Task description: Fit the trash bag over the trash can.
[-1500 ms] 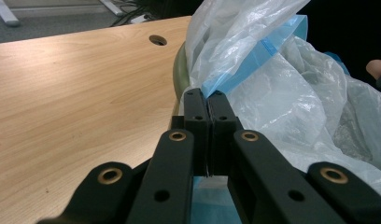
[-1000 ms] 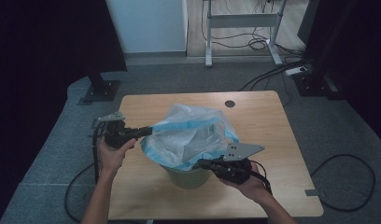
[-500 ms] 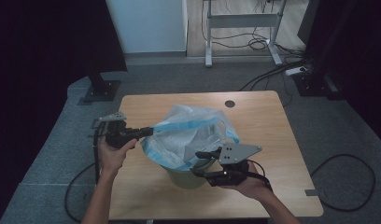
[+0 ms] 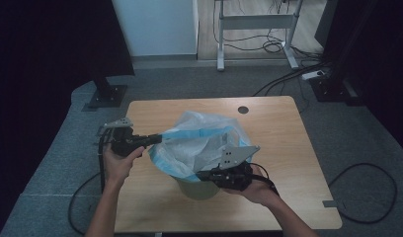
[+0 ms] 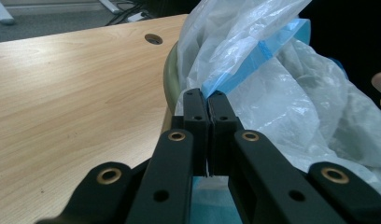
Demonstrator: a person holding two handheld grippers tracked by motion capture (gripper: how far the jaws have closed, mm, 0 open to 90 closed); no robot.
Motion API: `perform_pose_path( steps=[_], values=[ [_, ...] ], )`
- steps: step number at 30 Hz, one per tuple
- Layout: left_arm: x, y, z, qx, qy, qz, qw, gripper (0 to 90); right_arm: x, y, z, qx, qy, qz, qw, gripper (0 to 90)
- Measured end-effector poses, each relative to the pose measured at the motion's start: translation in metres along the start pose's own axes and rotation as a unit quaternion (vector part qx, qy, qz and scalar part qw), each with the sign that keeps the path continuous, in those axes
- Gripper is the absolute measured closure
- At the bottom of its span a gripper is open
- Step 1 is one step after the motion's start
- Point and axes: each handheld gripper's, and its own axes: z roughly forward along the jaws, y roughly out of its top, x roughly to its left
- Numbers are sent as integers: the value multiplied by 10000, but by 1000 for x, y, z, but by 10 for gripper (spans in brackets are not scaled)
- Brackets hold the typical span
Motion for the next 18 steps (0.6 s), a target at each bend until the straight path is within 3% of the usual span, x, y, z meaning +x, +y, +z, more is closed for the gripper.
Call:
perform_pose_path(
  steps=[6, 10, 18],
  values=[
    [1, -3, -2, 30, -33, -21, 10000, 894, 20, -7, -3, -209, 249, -56, 9995, 890],
    [1, -6, -3, 53, -7, -38, 10000, 896, 34, -21, 6, -104, 364, -82, 9992, 890],
    [4, -10, -3, 101, 32, -76, 9999, 899, 33, -53, 20, 40, 298, 141, 9994, 890]
  ],
)
